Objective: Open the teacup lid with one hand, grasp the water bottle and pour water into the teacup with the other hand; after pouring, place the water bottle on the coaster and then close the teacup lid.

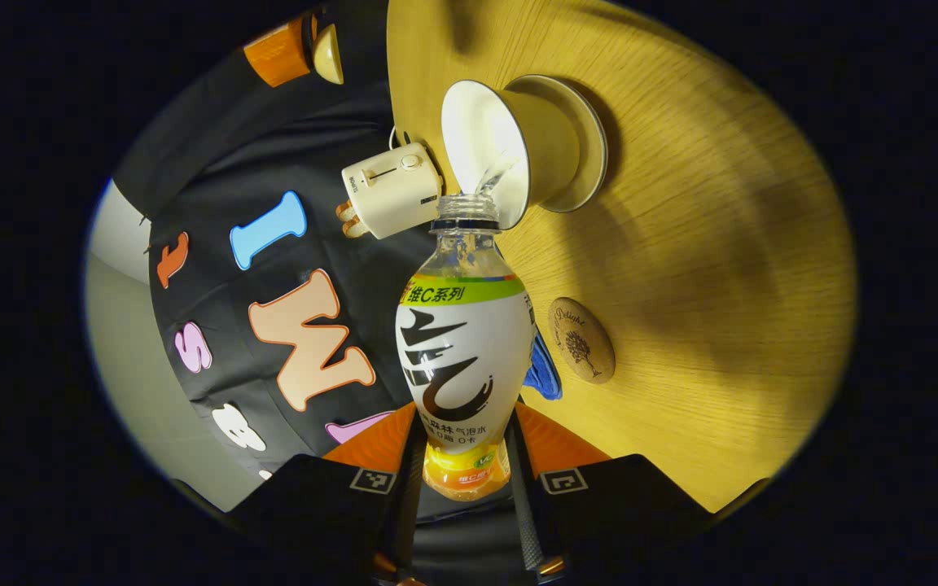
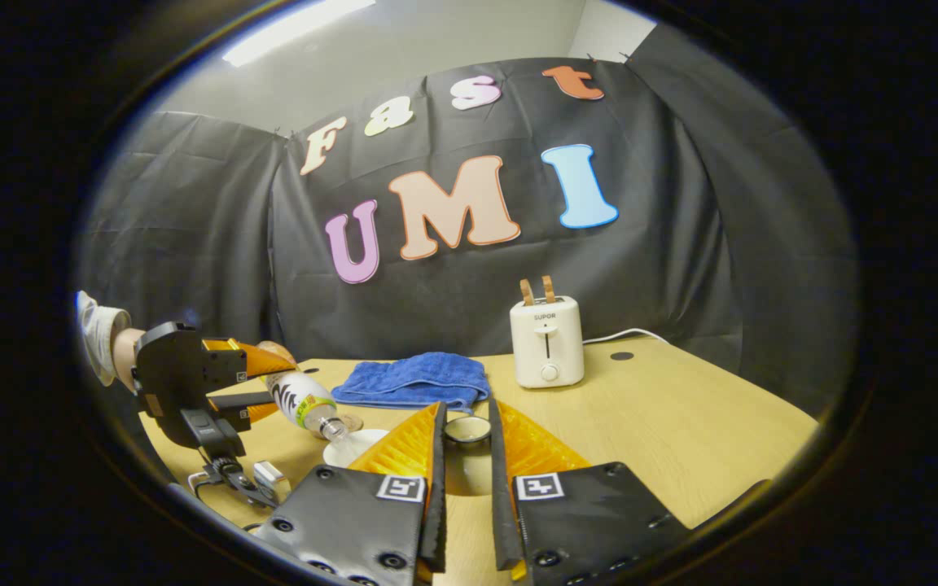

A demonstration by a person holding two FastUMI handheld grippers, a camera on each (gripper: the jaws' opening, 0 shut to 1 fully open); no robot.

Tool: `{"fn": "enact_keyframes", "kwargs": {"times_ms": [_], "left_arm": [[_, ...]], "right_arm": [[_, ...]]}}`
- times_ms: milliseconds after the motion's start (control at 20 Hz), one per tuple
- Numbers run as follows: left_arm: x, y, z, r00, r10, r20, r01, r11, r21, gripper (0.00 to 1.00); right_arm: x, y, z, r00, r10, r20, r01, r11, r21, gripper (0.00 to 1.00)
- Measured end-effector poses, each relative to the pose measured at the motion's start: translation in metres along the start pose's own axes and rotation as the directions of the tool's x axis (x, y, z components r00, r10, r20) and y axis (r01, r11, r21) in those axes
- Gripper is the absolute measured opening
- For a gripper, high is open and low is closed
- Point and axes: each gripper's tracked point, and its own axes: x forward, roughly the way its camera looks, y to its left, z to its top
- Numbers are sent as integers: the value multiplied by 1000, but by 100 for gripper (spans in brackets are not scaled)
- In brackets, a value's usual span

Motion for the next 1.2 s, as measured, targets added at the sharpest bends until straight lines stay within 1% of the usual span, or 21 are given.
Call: {"fn": "enact_keyframes", "kwargs": {"times_ms": [350,450,650,850,950,1000,1200], "left_arm": [[0,10,-1,1000,21,-3,-20,994,107,49],[-1,15,0,1000,25,-6,-24,990,140,49],[1,32,-2,999,37,-12,-33,976,213,49],[-1,45,-3,998,55,-17,-48,961,271,49],[-3,50,-3,998,59,-18,-52,955,291,49],[-4,52,-3,998,60,-19,-52,953,297,49],[-3,51,1,998,62,-14,-54,949,311,50]], "right_arm": [[-1,1,2,1000,5,4,-5,1000,-4,25],[-2,3,3,1000,6,4,-6,1000,-4,27],[-2,4,2,1000,12,2,-12,1000,-7,28],[-2,6,1,1000,16,-1,-16,1000,-10,25],[-2,6,1,1000,17,-3,-17,1000,-10,25],[-2,6,1,1000,18,-4,-18,1000,-11,28],[-2,7,2,1000,18,-3,-18,1000,-16,26]]}}
